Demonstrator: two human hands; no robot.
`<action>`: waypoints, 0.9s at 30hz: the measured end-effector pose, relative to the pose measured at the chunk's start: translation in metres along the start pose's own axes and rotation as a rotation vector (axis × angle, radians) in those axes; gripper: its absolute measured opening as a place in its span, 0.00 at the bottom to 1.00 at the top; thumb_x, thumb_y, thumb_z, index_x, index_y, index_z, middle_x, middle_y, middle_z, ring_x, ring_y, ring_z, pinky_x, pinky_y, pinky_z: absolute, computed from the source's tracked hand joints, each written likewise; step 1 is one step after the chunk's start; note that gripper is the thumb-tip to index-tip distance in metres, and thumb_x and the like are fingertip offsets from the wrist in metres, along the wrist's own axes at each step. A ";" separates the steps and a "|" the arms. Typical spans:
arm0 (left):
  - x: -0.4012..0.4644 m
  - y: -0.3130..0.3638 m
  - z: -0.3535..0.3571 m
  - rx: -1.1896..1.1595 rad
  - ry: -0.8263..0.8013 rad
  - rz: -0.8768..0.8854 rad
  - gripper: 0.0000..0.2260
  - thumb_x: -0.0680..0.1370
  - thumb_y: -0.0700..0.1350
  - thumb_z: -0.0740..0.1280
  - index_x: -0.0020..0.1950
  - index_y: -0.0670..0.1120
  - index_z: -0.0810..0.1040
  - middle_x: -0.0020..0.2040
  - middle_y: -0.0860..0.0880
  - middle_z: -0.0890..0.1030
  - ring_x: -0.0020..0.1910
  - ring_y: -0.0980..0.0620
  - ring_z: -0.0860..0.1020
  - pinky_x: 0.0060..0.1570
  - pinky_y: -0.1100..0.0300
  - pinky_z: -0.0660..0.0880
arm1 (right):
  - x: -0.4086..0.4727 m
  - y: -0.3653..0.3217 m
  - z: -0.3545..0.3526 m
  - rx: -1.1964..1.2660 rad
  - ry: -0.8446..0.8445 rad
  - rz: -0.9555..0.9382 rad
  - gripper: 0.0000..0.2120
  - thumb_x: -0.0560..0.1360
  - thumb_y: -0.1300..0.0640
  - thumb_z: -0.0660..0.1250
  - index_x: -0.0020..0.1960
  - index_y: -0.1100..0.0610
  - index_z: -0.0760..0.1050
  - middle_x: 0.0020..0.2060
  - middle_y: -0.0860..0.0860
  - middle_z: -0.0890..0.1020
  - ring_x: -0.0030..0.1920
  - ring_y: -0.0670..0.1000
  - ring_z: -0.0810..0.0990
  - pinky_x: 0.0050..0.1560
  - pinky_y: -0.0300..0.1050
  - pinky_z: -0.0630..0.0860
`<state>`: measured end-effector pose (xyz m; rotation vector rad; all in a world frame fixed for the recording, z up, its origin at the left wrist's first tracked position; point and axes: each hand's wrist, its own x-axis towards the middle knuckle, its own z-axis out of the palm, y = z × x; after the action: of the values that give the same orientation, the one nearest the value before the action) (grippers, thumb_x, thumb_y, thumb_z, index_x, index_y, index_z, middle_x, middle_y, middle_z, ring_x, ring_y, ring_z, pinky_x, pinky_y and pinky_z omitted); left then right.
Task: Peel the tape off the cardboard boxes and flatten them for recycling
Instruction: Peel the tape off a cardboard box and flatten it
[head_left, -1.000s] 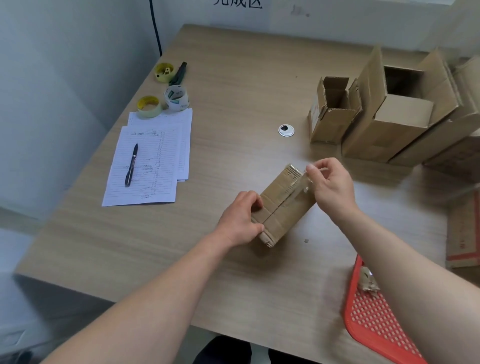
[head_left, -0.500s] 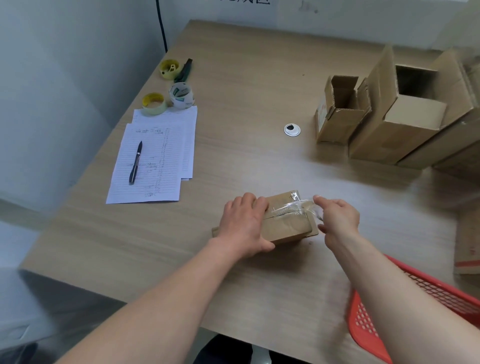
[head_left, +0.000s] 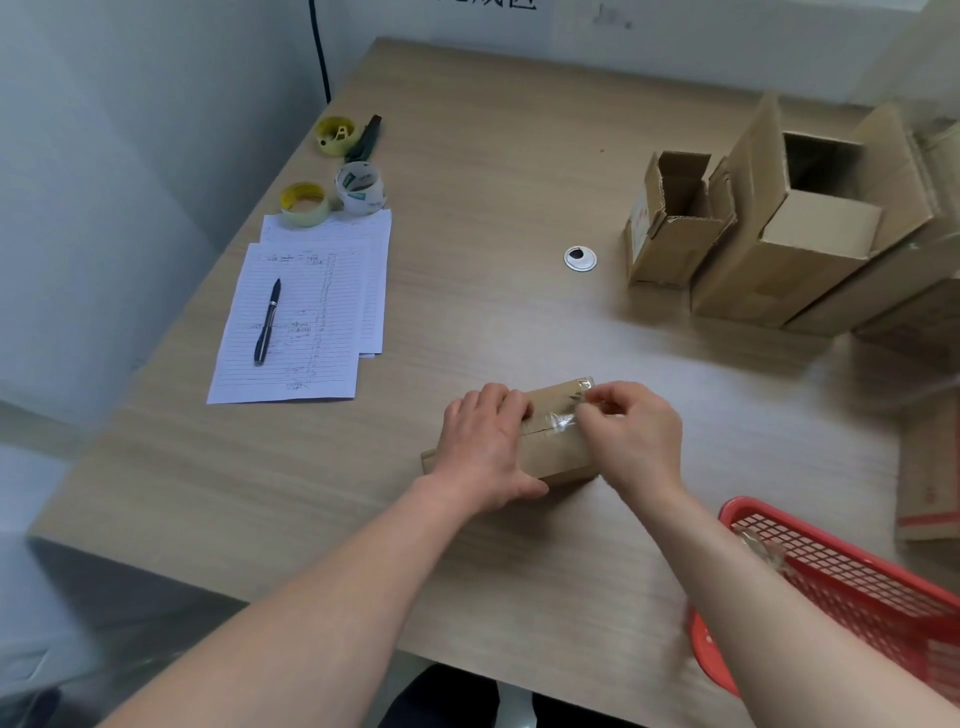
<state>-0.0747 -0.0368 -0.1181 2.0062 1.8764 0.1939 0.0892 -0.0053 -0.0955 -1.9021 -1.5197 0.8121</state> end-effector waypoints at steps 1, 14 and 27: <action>-0.001 0.000 0.000 -0.002 -0.001 -0.002 0.38 0.59 0.63 0.78 0.63 0.52 0.68 0.60 0.52 0.69 0.59 0.49 0.69 0.62 0.55 0.62 | -0.002 0.001 0.003 -0.167 0.010 -0.120 0.09 0.69 0.52 0.74 0.48 0.53 0.83 0.46 0.47 0.83 0.50 0.52 0.77 0.49 0.43 0.72; -0.003 -0.002 0.002 -0.035 0.028 0.004 0.38 0.58 0.62 0.79 0.63 0.52 0.70 0.59 0.51 0.70 0.58 0.48 0.70 0.61 0.56 0.62 | -0.010 0.026 0.018 -0.153 0.086 -0.329 0.02 0.76 0.55 0.71 0.47 0.53 0.82 0.37 0.51 0.83 0.40 0.56 0.80 0.42 0.50 0.75; -0.002 0.000 0.001 -0.004 0.014 0.014 0.39 0.59 0.64 0.78 0.64 0.53 0.69 0.61 0.52 0.69 0.60 0.49 0.69 0.62 0.55 0.62 | 0.002 0.008 0.000 -0.281 -0.030 0.002 0.19 0.70 0.39 0.74 0.46 0.53 0.74 0.46 0.49 0.74 0.44 0.52 0.73 0.47 0.46 0.69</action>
<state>-0.0750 -0.0388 -0.1186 2.0209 1.8687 0.2163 0.0941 -0.0052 -0.1016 -2.0979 -1.7252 0.6584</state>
